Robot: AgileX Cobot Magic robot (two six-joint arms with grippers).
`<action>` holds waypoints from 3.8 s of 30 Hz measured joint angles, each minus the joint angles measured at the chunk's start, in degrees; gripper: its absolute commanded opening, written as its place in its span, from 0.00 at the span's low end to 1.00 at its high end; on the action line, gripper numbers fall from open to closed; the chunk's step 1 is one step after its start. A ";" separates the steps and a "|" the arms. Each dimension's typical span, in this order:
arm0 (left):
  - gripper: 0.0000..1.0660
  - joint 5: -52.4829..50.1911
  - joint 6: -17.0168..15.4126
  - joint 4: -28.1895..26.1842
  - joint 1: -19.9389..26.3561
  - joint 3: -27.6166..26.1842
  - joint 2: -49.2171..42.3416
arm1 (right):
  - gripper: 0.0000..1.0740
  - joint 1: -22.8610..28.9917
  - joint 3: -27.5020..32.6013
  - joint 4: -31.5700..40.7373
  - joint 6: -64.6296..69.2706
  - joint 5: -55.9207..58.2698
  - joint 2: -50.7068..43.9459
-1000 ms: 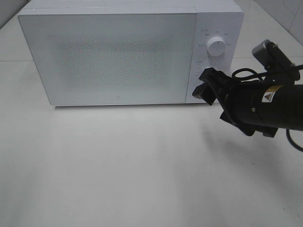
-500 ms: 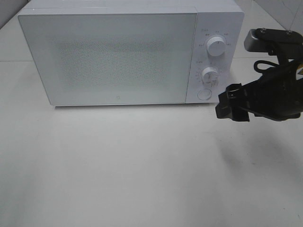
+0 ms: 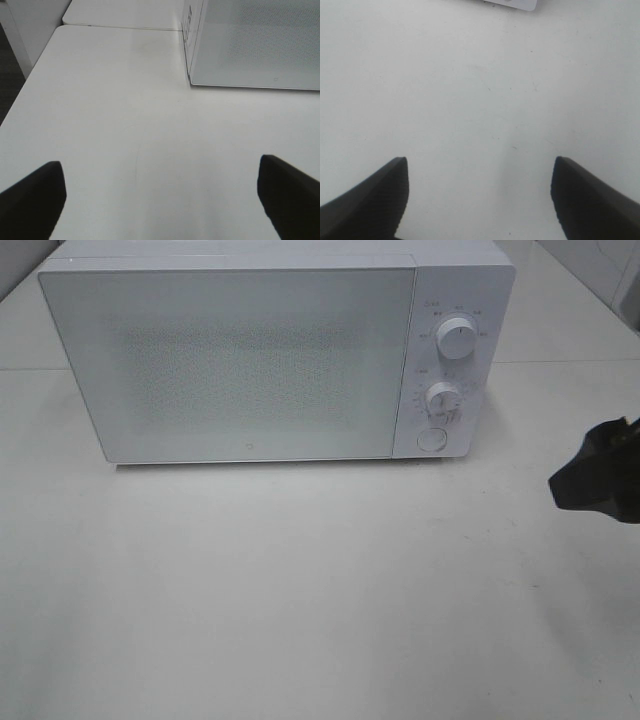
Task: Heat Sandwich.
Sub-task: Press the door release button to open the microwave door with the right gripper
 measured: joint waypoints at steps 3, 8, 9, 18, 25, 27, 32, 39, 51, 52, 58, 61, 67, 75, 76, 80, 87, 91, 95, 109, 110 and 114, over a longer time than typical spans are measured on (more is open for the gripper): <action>0.92 0.00 0.00 0.00 0.00 0.00 0.00 | 0.71 0.00 0.00 0.00 0.00 3.55 -5.56; 0.92 0.00 0.00 0.00 0.00 0.00 0.00 | 0.71 0.00 0.00 0.00 0.00 8.65 -14.55; 0.92 0.00 0.00 0.00 0.00 0.00 0.00 | 0.71 0.00 0.00 0.00 0.00 10.54 -18.22; 0.92 0.00 0.00 0.00 0.00 0.00 0.00 | 0.71 -4.98 3.78 -0.40 0.00 14.55 -35.35; 0.92 0.00 0.00 0.00 0.00 0.00 0.00 | 0.71 -10.08 7.28 1.09 -0.97 15.64 -43.49; 0.92 0.00 0.00 0.00 0.00 0.00 0.00 | 0.71 -11.97 7.39 2.58 -3.15 15.58 -46.47; 0.92 0.00 0.00 0.00 0.00 0.00 0.00 | 0.71 -14.21 7.39 5.33 -6.19 16.56 -49.56; 0.92 0.00 0.00 0.00 0.00 0.00 0.00 | 0.71 -16.50 8.94 6.13 -7.28 20.74 -53.63; 0.92 0.00 0.00 0.00 0.00 0.00 0.00 | 0.71 -19.42 9.05 7.05 -7.28 21.43 -55.41; 0.92 0.00 0.00 0.00 0.00 0.00 0.00 | 0.71 -19.42 9.05 7.05 -7.28 21.43 -55.41; 0.92 0.00 0.00 0.00 0.00 0.00 0.00 | 0.71 -19.42 9.05 7.05 -7.28 21.43 -55.41; 0.92 0.00 0.00 0.00 0.00 0.00 0.00 | 0.71 -19.42 9.05 7.10 -7.28 21.43 -55.41; 0.92 0.00 0.00 0.00 0.00 0.00 0.00 | 0.71 -19.42 7.62 7.28 -7.28 19.77 -53.29; 0.92 0.00 0.00 0.00 0.00 0.00 0.00 | 0.71 -19.42 7.28 7.51 -7.28 13.18 -43.66; 0.92 0.00 0.00 0.00 0.00 0.00 0.00 | 0.71 -19.42 7.28 7.51 -7.28 10.89 -41.14; 0.92 0.00 0.00 0.00 0.00 0.00 0.00 | 0.71 -19.42 7.28 7.51 -7.28 6.82 -37.59; 0.92 0.00 0.00 0.00 0.00 0.00 0.00 | 0.71 -19.42 7.28 7.56 -7.28 -1.72 -28.65; 0.92 0.00 0.00 0.00 0.00 0.00 0.00 | 0.71 -19.42 7.28 7.56 -7.56 -6.59 -23.38; 0.92 0.00 0.00 0.00 0.00 0.00 0.00 | 0.71 -19.42 7.28 7.56 -7.56 -13.58 -16.50; 0.92 0.00 0.00 0.00 0.00 0.00 0.00 | 0.71 -19.42 7.28 7.56 -7.73 -31.97 1.43; 0.92 0.00 0.00 0.00 0.00 0.00 0.00 | 0.71 -19.42 7.28 7.56 -7.79 -33.29 2.69; 0.92 0.00 0.00 0.00 0.00 0.00 0.00 | 0.71 -19.42 7.28 7.56 -7.79 -38.39 7.28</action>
